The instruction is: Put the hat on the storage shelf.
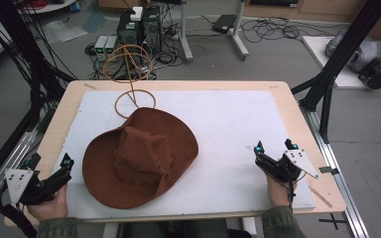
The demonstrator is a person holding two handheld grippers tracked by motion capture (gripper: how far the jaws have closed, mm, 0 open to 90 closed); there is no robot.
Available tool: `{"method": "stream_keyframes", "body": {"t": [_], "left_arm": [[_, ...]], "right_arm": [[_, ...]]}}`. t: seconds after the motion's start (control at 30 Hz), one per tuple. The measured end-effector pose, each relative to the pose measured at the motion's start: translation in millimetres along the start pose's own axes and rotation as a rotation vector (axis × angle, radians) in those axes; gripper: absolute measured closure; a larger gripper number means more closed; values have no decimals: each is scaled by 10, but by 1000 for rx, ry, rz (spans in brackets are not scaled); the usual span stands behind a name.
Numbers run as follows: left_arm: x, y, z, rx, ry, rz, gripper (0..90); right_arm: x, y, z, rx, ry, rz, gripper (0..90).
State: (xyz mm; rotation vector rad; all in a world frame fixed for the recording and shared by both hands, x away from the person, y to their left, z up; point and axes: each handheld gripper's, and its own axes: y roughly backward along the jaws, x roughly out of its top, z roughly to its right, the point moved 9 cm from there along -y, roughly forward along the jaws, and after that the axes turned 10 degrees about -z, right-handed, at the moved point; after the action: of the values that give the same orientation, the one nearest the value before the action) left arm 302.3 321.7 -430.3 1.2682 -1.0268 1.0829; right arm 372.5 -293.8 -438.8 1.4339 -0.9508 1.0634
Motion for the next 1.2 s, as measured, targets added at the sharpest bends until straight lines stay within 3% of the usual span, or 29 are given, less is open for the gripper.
{"method": "stream_keyframes", "body": {"t": [0.57, 0.97, 1.2], "left_arm": [[30, 12, 62, -37, -17, 12, 138], [188, 56, 193, -121, -66, 40, 138], [256, 73, 241, -160, -80, 25, 138]], "right_arm": [[-9, -8, 0, 1, 8, -5, 38], [-17, -13, 10, 6, -2, -10, 39], [-19, -17, 8, 10, 0, -12, 39]]}}
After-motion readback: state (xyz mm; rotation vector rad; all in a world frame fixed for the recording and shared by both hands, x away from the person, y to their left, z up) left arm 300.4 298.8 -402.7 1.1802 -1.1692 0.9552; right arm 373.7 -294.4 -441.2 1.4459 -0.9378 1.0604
